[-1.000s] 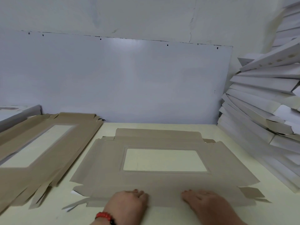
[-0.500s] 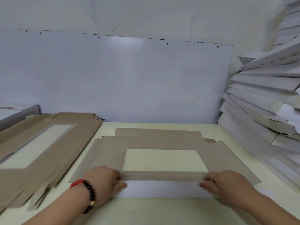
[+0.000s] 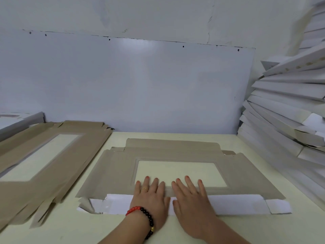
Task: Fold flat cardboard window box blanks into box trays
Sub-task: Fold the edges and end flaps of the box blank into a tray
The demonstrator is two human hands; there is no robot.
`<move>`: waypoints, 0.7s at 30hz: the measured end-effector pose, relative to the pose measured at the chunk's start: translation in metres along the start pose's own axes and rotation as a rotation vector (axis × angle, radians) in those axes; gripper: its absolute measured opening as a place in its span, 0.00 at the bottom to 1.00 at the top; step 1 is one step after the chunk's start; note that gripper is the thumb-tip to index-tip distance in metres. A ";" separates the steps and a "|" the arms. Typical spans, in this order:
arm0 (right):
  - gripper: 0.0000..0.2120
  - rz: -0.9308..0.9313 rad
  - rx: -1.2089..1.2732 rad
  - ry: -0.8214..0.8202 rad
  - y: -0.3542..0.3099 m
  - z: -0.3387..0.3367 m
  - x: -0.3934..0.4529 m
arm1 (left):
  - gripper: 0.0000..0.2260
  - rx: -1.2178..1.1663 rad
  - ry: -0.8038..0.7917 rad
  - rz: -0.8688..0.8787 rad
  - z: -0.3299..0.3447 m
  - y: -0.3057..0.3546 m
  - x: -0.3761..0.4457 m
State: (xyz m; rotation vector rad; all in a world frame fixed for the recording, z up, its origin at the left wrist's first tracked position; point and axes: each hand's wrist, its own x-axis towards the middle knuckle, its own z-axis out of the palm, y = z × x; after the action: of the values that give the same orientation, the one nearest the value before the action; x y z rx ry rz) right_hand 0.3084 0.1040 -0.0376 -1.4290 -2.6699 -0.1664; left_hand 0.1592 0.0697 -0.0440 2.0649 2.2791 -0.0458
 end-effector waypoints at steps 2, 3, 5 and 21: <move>0.26 0.063 -0.005 -0.048 0.015 0.005 -0.004 | 0.27 -0.001 -0.021 -0.027 0.008 -0.012 -0.002; 0.26 0.072 -0.007 -0.073 0.028 0.011 -0.003 | 0.27 0.005 -0.028 -0.037 0.010 -0.020 -0.004; 0.27 0.131 0.043 -0.220 0.056 0.018 -0.006 | 0.27 0.013 -0.032 -0.063 0.013 -0.038 -0.008; 0.25 0.471 -0.002 -0.159 0.179 0.014 -0.049 | 0.26 0.043 -0.089 -0.204 0.003 -0.106 -0.024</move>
State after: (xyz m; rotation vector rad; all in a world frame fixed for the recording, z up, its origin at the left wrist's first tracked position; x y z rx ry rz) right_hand 0.4837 0.1641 -0.0508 -2.0956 -2.3517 -0.0129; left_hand 0.0566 0.0352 -0.0473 1.8019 2.4438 -0.1944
